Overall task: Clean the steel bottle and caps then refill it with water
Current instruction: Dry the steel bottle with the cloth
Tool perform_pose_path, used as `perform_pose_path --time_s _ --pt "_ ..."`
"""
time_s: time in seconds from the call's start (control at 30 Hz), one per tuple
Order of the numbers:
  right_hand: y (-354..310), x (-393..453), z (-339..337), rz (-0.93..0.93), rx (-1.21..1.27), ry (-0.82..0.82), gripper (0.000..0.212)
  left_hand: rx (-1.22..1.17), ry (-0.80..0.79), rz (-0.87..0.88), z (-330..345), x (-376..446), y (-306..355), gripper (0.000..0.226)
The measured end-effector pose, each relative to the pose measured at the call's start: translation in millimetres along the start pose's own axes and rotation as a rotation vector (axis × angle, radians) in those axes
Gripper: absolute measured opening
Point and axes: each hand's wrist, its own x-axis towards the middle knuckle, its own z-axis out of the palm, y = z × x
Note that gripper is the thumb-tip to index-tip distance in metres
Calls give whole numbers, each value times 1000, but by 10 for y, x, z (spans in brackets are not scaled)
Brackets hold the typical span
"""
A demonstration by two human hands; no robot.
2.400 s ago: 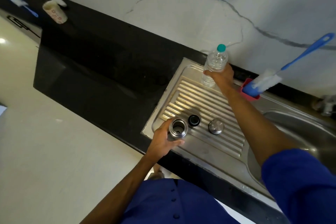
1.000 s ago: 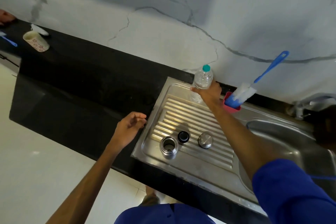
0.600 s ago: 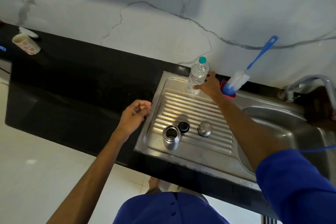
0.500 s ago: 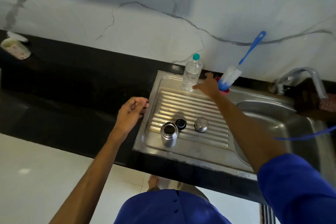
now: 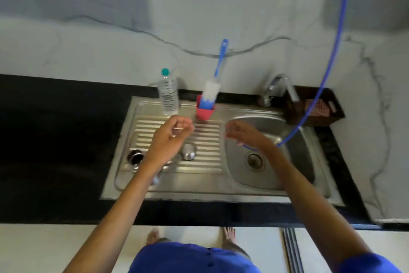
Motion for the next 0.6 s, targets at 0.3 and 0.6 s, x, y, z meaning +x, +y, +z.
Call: perform_pose_path --time_s 0.3,0.6 --pt "1436 -1008 -1924 309 -116 -663 36 -49 100 -242 2032 210 -554 12" --pt "1690 -197 -3285 72 -56 385 9 -66 169 -348 2479 481 -504 14"
